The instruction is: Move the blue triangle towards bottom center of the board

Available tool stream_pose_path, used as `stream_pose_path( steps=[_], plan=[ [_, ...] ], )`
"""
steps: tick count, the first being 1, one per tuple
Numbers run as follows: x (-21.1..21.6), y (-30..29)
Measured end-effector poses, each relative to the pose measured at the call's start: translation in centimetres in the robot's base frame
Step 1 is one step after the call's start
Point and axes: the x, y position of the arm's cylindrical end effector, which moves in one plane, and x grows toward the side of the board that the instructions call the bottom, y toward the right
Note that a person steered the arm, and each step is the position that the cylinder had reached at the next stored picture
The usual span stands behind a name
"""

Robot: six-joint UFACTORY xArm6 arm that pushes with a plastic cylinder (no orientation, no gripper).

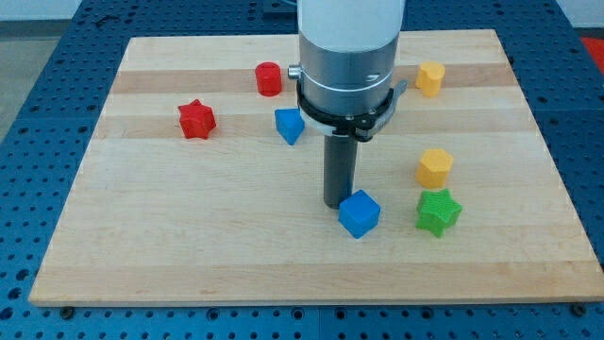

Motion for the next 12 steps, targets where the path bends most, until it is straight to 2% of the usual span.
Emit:
stream_pose_path(
  steps=[3, 6, 7, 8, 10, 12],
  plan=[
    [-3.1, -0.9],
    [-12.5, -1.1],
    [-13.0, -4.7],
    [-11.6, -5.2],
    [-14.9, -5.8],
    [-13.4, -8.0]
  ],
)
